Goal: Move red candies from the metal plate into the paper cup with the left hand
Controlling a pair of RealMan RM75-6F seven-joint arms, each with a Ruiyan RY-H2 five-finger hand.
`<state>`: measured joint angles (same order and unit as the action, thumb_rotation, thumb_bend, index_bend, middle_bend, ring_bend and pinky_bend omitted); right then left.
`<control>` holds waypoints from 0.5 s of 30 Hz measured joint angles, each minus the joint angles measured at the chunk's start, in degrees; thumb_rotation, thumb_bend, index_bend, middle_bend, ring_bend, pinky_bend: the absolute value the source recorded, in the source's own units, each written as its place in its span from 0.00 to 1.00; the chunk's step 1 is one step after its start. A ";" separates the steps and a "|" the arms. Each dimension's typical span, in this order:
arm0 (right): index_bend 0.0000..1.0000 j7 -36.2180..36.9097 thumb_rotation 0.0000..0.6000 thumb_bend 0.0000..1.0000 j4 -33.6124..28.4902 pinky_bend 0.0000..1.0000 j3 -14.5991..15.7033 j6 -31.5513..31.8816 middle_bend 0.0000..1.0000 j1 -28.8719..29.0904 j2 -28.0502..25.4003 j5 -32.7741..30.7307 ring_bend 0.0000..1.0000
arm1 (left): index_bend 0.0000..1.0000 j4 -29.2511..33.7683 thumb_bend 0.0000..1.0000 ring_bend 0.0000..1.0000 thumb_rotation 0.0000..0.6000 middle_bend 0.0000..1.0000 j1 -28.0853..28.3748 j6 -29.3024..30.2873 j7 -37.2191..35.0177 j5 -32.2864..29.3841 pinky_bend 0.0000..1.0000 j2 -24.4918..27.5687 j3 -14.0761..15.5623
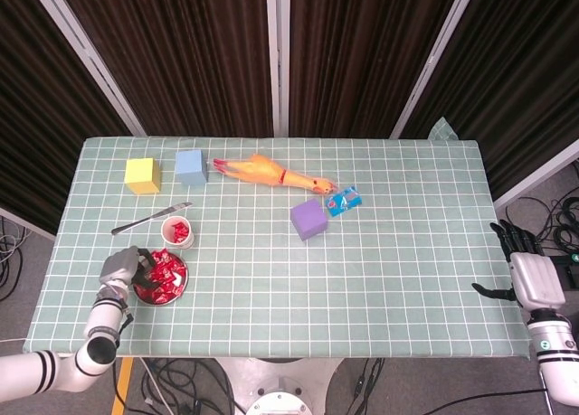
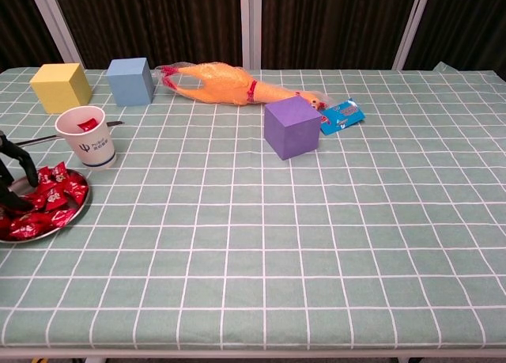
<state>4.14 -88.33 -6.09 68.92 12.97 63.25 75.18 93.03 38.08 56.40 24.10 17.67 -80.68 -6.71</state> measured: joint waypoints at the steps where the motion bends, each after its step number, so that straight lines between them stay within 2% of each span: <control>1: 0.00 0.00 0.85 0.00 0.03 0.00 0.00 -0.02 0.00 0.03 0.05 0.03 0.00 | 0.54 -0.01 0.19 1.00 1.00 1.00 0.03 -0.02 0.10 -0.18 1.00 0.02 0.00; 15: 0.00 0.06 0.85 0.00 0.57 0.00 0.04 -0.32 0.00 0.13 0.21 -0.15 0.00 | 0.55 0.19 0.20 1.00 1.00 1.00 -0.83 2.85 1.13 1.73 1.00 -1.47 0.79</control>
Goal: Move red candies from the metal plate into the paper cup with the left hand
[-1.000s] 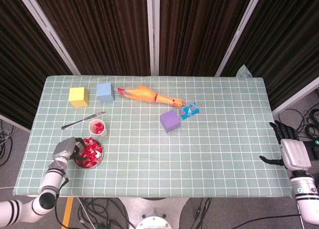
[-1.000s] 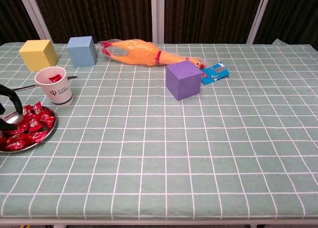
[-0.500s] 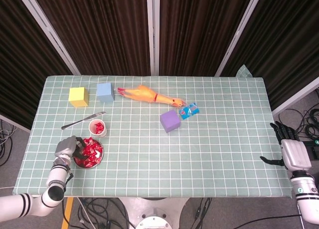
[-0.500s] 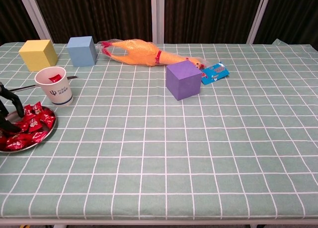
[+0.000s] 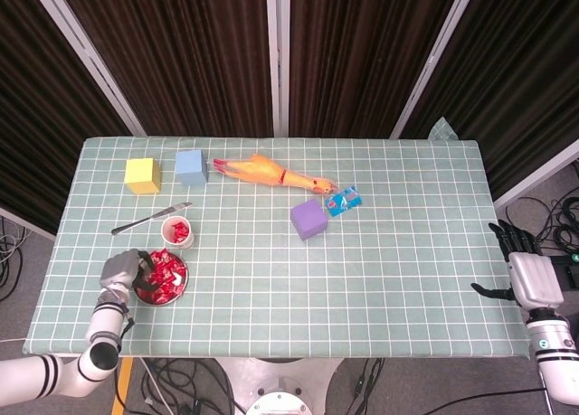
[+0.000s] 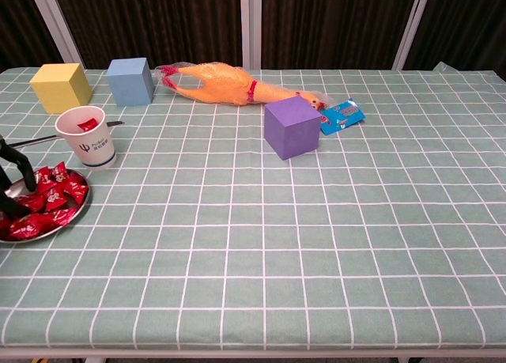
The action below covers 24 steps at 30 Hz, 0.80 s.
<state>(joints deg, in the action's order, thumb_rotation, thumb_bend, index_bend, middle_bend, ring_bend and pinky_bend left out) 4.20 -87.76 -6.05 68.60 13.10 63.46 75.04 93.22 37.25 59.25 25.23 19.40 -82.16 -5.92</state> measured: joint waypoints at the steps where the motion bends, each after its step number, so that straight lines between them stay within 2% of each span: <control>1: 0.00 0.01 0.85 0.00 0.04 0.00 0.00 -0.01 0.00 -0.03 -0.03 -0.06 0.00 | 0.55 -0.20 0.20 1.00 1.00 1.00 0.01 -0.04 0.07 -0.07 1.00 -0.19 -0.04; 24: 0.00 0.15 0.86 0.00 0.57 0.00 -0.23 -0.90 0.00 0.42 0.10 -0.63 0.00 | 0.61 -3.07 0.24 1.00 1.00 1.00 0.47 -1.28 2.73 -2.64 1.00 -1.79 -0.82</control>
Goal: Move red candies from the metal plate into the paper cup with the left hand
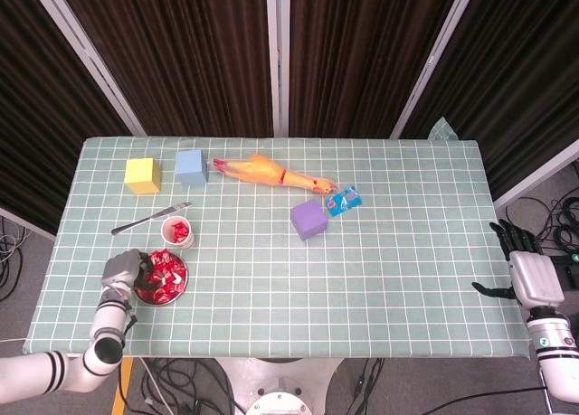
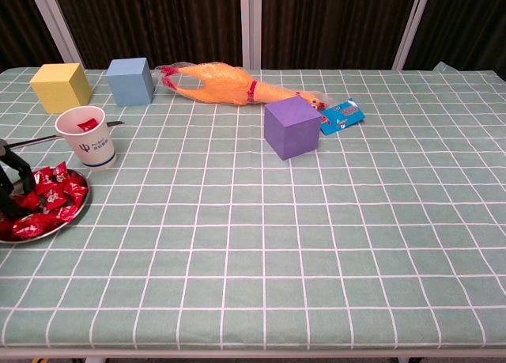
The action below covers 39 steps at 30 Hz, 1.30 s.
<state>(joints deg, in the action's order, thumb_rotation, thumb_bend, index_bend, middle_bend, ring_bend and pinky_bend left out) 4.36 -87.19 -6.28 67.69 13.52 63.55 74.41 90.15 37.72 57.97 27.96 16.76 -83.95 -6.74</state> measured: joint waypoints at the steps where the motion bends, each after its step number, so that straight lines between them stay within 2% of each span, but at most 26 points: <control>1: 0.00 -0.01 0.85 0.00 -0.02 0.00 0.00 -0.01 0.00 0.01 -0.01 -0.01 0.00 | 0.61 -0.04 0.24 1.00 1.00 1.00 0.03 -0.06 0.11 -0.09 1.00 -0.04 -0.01; 11: 0.00 0.13 0.86 0.00 0.08 0.00 0.05 0.03 0.00 -0.11 0.00 -0.11 0.00 | 0.67 1.79 0.33 1.00 1.00 1.00 0.15 0.98 0.31 0.39 1.00 0.97 -0.91; 20: 0.00 0.42 0.85 0.00 0.38 0.00 0.14 0.07 0.00 -0.26 0.01 -0.11 0.00 | 0.68 3.41 0.34 1.00 1.00 1.00 0.03 1.20 0.23 0.57 1.00 2.27 -1.33; 33: 0.00 1.07 0.85 0.00 -1.41 0.00 -0.42 2.37 0.00 -0.53 -1.03 1.45 0.00 | 0.68 15.63 0.35 1.00 1.00 1.00 -0.18 8.66 -0.60 7.08 1.00 10.16 -5.09; 39: 0.00 0.66 0.86 0.00 -3.48 0.00 -0.51 3.62 0.00 -0.88 -2.11 2.32 0.00 | 0.68 16.12 0.35 1.00 1.00 1.00 1.70 9.80 -0.51 9.23 1.00 9.39 -7.38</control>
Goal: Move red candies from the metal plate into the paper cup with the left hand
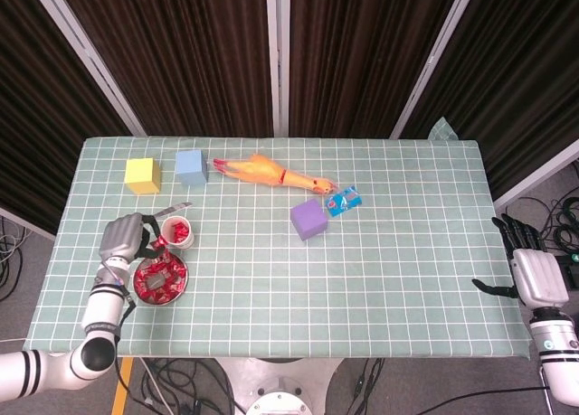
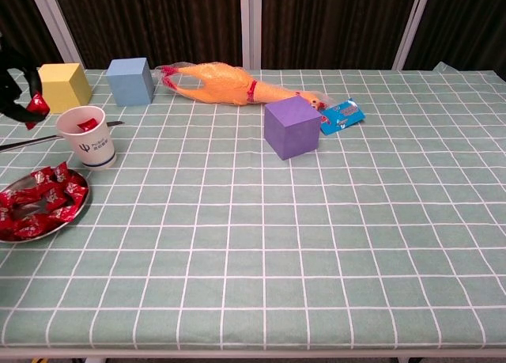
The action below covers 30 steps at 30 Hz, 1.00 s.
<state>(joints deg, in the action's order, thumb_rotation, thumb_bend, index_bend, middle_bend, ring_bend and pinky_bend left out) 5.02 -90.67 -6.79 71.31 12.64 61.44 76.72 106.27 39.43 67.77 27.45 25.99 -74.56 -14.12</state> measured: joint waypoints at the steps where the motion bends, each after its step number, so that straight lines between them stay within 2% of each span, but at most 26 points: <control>1: 0.00 -0.06 0.85 0.00 -0.12 0.00 0.01 0.05 0.00 -0.02 -0.07 0.04 0.00 | 0.68 -0.59 0.35 1.00 1.00 1.00 0.38 -0.15 0.08 0.00 1.00 -0.59 -0.19; 9: 0.00 -0.44 0.85 0.00 -0.88 0.00 -0.12 0.42 0.00 -0.13 -0.84 -0.01 0.00 | 0.68 -9.52 0.35 1.00 1.00 1.00 3.92 -2.10 0.84 -1.26 1.00 -7.04 -1.66; 14: 0.00 -0.60 0.86 0.00 -0.75 0.00 -0.04 0.14 0.00 -0.08 -0.73 -0.26 0.00 | 0.68 -14.40 0.35 1.00 1.00 1.00 5.54 -3.77 1.19 -2.13 1.00 -9.18 -2.53; 17: 0.00 -0.67 0.85 0.00 -0.59 0.00 0.00 0.13 0.00 -0.17 -0.66 -0.50 0.00 | 0.64 -16.58 0.31 1.00 1.00 1.00 6.18 -5.39 1.28 -3.05 1.00 -9.90 -2.97; 21: 0.00 -0.81 0.85 0.00 -0.31 0.00 -0.07 -0.01 0.00 -0.15 -0.56 -0.85 0.00 | 0.58 -16.73 0.25 1.00 1.00 1.00 6.05 -6.97 -0.16 -2.99 1.00 -9.65 -3.38; 30: 0.00 -0.84 0.85 0.00 -0.24 0.00 0.11 -0.03 0.00 -0.14 -0.22 -0.63 0.00 | 0.56 -15.38 0.23 1.00 1.00 1.00 5.43 -6.49 -0.90 -1.70 1.00 -8.11 -3.30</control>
<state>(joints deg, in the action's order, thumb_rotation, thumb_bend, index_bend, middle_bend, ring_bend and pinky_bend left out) 4.17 -90.90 -6.68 71.29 12.50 61.22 76.10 90.89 44.86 61.27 26.56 24.29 -82.67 -17.42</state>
